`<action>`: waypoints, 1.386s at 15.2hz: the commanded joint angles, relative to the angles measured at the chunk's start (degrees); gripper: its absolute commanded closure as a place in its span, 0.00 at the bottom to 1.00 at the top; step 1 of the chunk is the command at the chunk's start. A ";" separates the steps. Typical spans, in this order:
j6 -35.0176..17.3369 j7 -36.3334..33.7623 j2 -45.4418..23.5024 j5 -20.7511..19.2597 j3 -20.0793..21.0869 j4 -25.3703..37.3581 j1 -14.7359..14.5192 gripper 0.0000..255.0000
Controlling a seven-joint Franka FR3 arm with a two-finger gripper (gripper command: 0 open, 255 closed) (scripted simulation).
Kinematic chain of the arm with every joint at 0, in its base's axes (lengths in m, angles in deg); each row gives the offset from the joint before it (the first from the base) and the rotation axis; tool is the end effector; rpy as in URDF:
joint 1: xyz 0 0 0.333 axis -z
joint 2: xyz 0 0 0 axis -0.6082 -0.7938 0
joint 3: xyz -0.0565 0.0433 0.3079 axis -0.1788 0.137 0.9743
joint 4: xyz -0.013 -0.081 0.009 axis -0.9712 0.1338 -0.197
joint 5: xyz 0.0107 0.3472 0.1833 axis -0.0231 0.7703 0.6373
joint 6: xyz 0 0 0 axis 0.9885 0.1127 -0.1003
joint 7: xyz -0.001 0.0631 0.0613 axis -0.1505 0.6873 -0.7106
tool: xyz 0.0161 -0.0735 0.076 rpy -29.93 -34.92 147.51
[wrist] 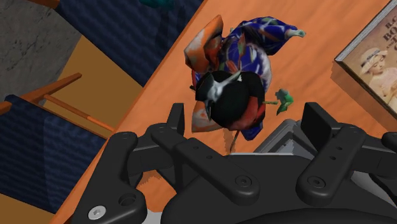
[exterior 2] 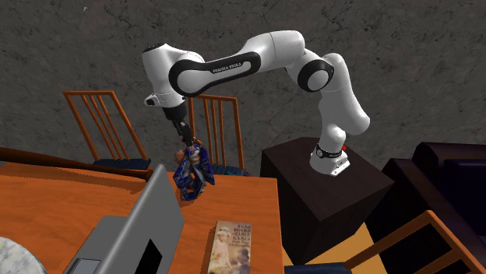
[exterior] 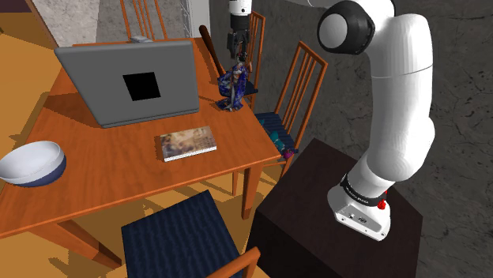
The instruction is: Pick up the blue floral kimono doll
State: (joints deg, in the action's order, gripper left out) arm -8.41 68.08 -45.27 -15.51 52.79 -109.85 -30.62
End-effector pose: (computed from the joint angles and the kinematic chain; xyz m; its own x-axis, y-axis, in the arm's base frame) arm 0.6928 -0.1476 0.4655 0.9838 0.1684 -0.0616 0.1639 -0.9838 -0.0722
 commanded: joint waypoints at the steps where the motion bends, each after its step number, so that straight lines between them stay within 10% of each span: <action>1: -0.74 0.05 0.19 -0.01 -0.01 -0.91 -0.05 0.00; 2: -0.74 0.05 0.19 -0.01 0.00 -0.90 -0.05 0.00; 3: -0.79 0.06 0.23 -0.01 -0.01 -0.99 -0.06 1.00; 21: 7.22 -0.41 -1.41 0.11 0.04 8.68 0.58 1.00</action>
State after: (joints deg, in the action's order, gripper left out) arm -2.12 67.74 -46.39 -15.44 52.81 -102.50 -30.13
